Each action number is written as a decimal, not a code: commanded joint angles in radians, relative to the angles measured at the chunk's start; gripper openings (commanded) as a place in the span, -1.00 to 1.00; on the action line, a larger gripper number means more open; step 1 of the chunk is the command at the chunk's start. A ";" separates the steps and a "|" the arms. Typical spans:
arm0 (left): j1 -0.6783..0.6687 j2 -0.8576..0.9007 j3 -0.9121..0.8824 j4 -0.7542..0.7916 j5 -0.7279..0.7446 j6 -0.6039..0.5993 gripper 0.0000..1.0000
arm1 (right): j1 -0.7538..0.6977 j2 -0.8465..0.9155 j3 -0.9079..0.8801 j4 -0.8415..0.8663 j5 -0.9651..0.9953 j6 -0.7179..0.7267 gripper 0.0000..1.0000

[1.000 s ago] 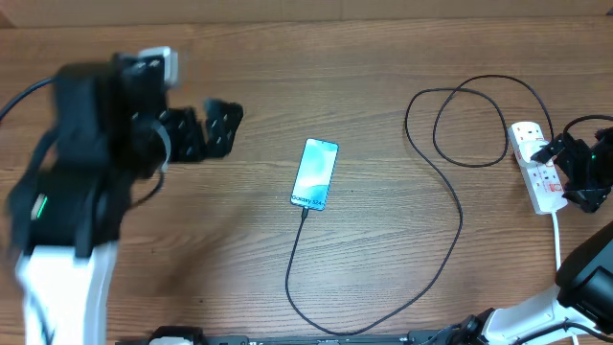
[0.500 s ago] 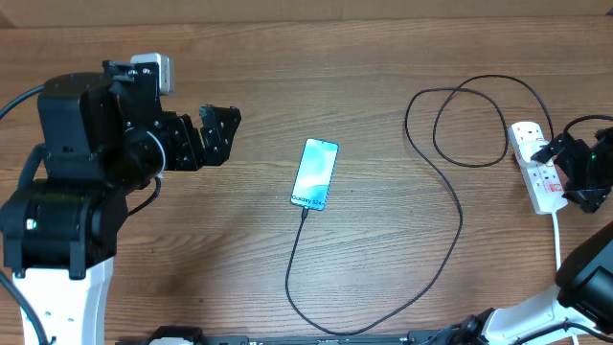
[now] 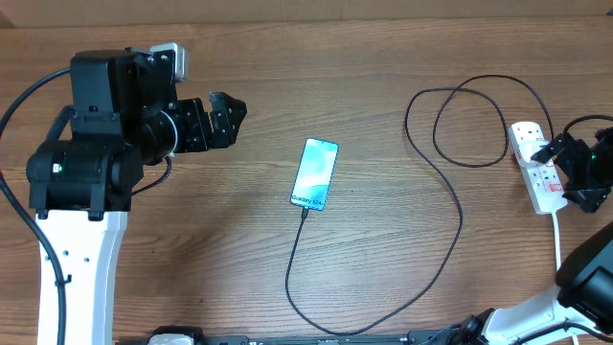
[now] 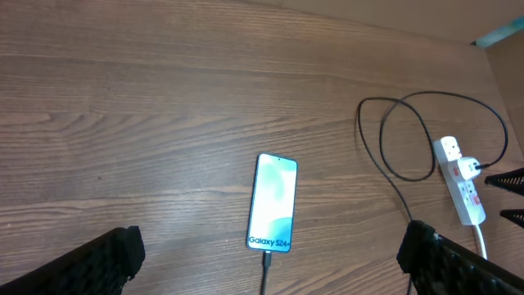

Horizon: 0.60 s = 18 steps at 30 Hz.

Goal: Plug charger to phone and switch on socket

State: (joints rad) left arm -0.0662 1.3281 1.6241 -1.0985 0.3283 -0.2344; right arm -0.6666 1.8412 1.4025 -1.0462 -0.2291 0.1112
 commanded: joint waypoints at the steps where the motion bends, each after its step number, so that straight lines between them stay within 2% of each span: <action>1: -0.007 -0.008 0.001 0.014 -0.003 -0.009 0.99 | 0.004 -0.016 0.019 0.005 -0.005 -0.005 1.00; 4: -0.007 -0.011 0.001 0.057 -0.003 -0.009 1.00 | 0.004 -0.016 0.019 0.005 -0.004 -0.005 1.00; 18: -0.007 -0.031 0.001 0.466 -0.003 -0.009 1.00 | 0.004 -0.016 0.019 0.005 -0.005 -0.005 1.00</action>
State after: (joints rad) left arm -0.0662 1.3270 1.6238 -0.6781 0.3283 -0.2352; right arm -0.6666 1.8412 1.4025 -1.0451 -0.2291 0.1108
